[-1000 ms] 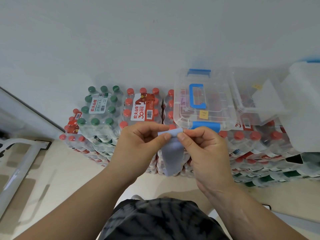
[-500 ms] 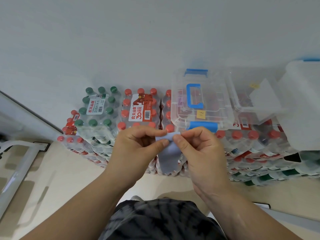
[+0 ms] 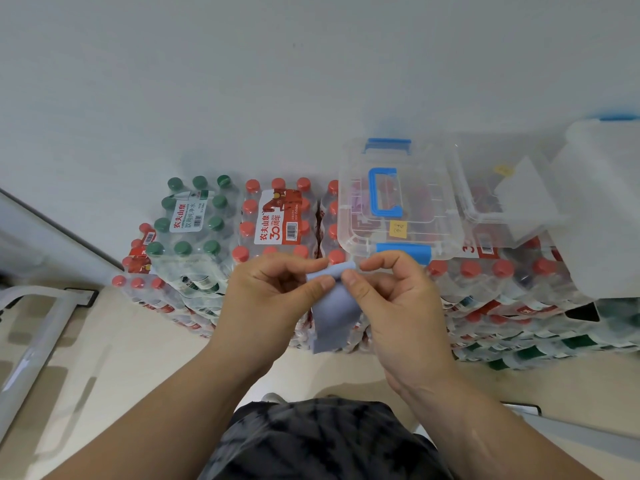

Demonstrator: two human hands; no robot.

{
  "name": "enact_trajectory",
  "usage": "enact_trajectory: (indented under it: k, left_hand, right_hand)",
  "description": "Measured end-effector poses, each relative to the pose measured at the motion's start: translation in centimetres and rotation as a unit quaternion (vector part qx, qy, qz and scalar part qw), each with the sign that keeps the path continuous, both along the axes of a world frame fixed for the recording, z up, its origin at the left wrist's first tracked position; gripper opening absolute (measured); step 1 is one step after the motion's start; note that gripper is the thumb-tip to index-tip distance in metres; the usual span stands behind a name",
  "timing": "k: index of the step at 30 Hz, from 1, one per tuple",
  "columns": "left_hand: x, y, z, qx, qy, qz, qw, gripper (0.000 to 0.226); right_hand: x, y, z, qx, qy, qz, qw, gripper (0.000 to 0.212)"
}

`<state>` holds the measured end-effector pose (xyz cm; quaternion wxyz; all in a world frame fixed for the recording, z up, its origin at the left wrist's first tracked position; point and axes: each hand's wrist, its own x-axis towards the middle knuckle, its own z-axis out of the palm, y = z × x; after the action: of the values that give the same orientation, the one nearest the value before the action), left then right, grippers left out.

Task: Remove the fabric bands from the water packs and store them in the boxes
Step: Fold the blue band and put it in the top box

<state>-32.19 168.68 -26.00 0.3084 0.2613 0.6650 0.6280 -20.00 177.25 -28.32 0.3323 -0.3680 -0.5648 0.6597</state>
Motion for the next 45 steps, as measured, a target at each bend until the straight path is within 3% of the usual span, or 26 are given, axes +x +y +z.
enact_trajectory:
  k: [4,8,11,18,23,27,31,33,37,42,45]
  left_hand:
    - [-0.2,-0.1,0.1,0.005,-0.045,-0.009,0.999,0.017]
    - [-0.5,-0.1,0.0,0.0,-0.031,-0.035,0.999,0.029]
    - [-0.4,-0.2,0.0,0.008,-0.054,-0.054,0.997,0.021]
    - [-0.1,0.0,0.1,-0.022,-0.071,-0.05,0.996,0.026]
    - [-0.1,0.2,0.3,-0.001,-0.051,-0.03,0.998,0.017]
    - [0.2,0.3,0.5,-0.007,-0.011,-0.039,0.999,0.026]
    - [-0.1,0.4,0.5,-0.008,-0.025,-0.056,0.998,0.035]
    - [-0.1,0.5,0.6,-0.017,-0.044,-0.08,0.996,0.029]
    - [0.1,0.4,0.1,-0.026,-0.061,-0.077,0.995,0.016]
    - [0.1,0.5,0.1,-0.005,-0.058,-0.059,0.997,0.027]
    - [-0.2,0.4,0.1,0.004,-0.065,-0.066,0.996,0.034]
  right_hand:
    - [0.1,0.1,0.2,0.015,-0.01,0.02,1.0,0.019]
    - [0.2,0.1,0.3,0.027,-0.001,0.009,1.0,0.009]
    - [0.2,0.2,0.3,0.049,-0.003,-0.002,0.999,0.014]
    - [0.4,0.4,0.4,0.054,0.009,-0.016,0.998,0.023]
    - [0.5,0.4,0.6,0.036,0.006,-0.016,0.999,0.013]
    - [0.4,0.6,0.7,0.044,0.008,-0.033,0.998,0.01]
    - [0.5,0.9,0.5,0.061,0.01,-0.03,0.998,0.005]
    - [0.7,1.1,0.5,0.049,0.026,-0.023,0.998,0.004]
    - [0.8,1.4,0.4,0.009,0.036,-0.011,0.999,0.009]
    - [0.7,1.5,0.4,0.004,0.025,0.0,1.0,0.007]
    - [0.6,1.2,0.7,0.004,0.02,-0.002,1.0,0.02]
